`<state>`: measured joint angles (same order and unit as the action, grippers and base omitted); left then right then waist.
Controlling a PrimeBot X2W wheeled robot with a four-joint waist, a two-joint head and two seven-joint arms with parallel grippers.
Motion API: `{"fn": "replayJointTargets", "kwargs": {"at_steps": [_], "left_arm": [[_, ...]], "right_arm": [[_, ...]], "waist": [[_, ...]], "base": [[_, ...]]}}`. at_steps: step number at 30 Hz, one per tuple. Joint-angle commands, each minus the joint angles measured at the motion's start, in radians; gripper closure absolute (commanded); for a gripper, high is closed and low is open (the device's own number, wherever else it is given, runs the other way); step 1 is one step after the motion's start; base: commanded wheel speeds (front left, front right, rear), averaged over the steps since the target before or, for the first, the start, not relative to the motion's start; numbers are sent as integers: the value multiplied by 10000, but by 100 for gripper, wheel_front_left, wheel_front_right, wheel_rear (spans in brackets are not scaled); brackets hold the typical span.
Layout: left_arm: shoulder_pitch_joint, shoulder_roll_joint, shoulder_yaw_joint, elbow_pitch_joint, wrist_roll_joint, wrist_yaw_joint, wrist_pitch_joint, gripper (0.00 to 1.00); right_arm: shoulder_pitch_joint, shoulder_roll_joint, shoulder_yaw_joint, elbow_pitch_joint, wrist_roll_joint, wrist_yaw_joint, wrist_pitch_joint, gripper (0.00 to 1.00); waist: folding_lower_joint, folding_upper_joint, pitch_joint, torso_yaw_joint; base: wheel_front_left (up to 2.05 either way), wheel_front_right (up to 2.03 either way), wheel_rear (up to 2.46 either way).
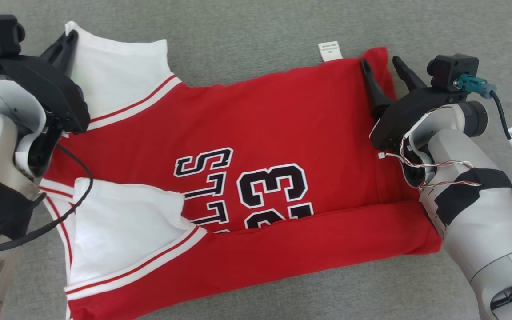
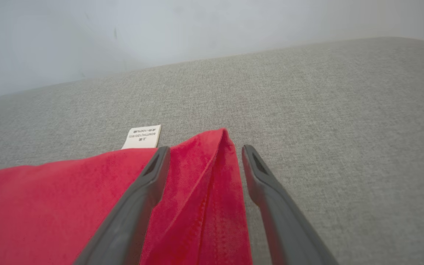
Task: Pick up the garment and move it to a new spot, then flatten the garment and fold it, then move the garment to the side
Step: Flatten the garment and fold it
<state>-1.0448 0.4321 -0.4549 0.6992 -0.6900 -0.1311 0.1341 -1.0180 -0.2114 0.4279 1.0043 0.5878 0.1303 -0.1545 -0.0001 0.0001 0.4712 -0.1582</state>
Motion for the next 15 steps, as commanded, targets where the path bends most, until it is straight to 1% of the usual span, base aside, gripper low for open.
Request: {"fn": "replayJointTargets", "kwargs": {"at_steps": [1,2,4,5,6,7,11,15], "left_arm": [[-35,-39,-59,-36,-157,12,-84,100],[-61,-41,-96,-46,-186,12,-125,100],[-110,-44,-153,-57,-268,12,-196,100],[-138,-31,-179,-60,-262,12,-207,100],[-164,-21,-211,-55,-282,12,-237,100],[-190,-5,-241,-44,-316,12,-246,100],[-304,58,-337,36,-407,12,-333,100],[-459,190,-138,318,-471,67,-661,100]], "right_arm": [[-103,-34,104,100,111,5,9,0],[-209,-40,149,160,196,5,-90,13],[-319,-97,317,424,196,5,-28,50],[-384,-102,400,537,205,5,-13,63],[-462,-102,456,652,245,5,-15,89],[-552,-110,488,727,275,5,-104,100],[-853,-217,452,1119,337,5,-569,100],[-1013,-282,345,1363,623,5,-772,100]], "waist": [[1,-1,65,127],[1,-1,81,161],[1,-1,109,210],[1,-1,136,226],[1,-1,162,240],[1,-1,192,254],[1,-1,292,298],[1,-1,333,362]], "base": [[0,0,0],[0,0,0],[0,0,0],[0,0,0],[0,0,0],[0,0,0],[0,0,0],[0,0,0]]}}
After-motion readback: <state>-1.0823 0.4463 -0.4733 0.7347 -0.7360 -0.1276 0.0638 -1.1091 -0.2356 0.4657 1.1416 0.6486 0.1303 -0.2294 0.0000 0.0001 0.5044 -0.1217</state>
